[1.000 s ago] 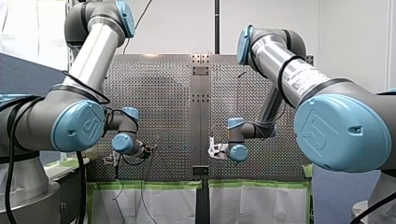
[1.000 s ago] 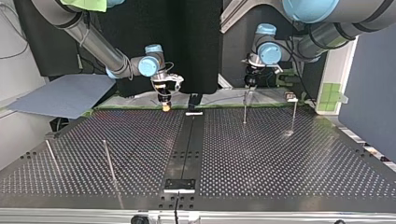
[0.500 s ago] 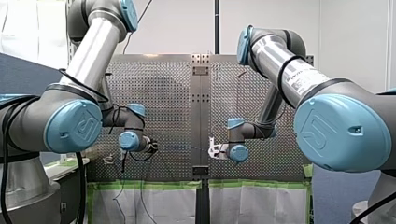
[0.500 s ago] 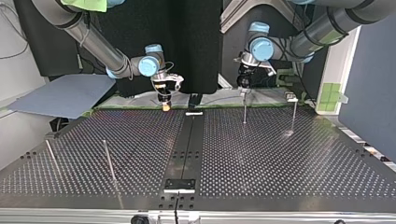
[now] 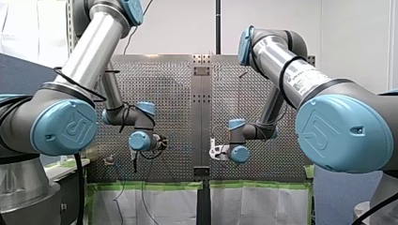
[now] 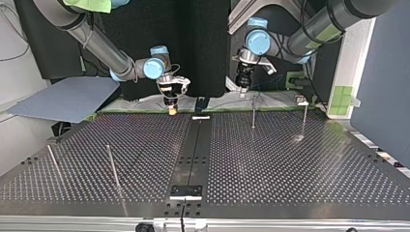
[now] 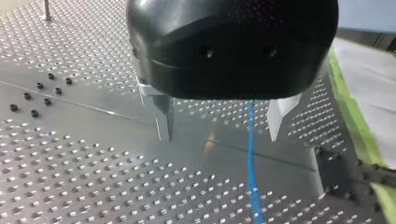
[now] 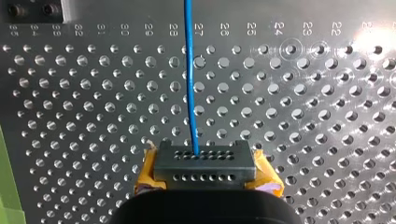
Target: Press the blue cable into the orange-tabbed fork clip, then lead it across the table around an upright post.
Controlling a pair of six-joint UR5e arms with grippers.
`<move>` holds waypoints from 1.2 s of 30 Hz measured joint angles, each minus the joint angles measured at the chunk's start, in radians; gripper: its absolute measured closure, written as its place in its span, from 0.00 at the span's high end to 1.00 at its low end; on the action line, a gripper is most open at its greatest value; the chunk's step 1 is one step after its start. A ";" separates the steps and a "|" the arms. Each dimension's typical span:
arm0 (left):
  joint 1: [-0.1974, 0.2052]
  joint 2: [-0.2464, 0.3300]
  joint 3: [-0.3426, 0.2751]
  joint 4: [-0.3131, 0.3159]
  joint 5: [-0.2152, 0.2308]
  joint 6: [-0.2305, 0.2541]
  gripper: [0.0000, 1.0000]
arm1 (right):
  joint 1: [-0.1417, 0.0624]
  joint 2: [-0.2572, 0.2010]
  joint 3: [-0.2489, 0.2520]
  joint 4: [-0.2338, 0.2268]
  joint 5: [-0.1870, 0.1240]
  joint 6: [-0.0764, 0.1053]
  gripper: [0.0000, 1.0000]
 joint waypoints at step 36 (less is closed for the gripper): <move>-0.020 -0.170 0.253 -0.127 -0.162 0.019 1.00 | 0.000 0.006 -0.001 -0.001 -0.001 -0.007 0.01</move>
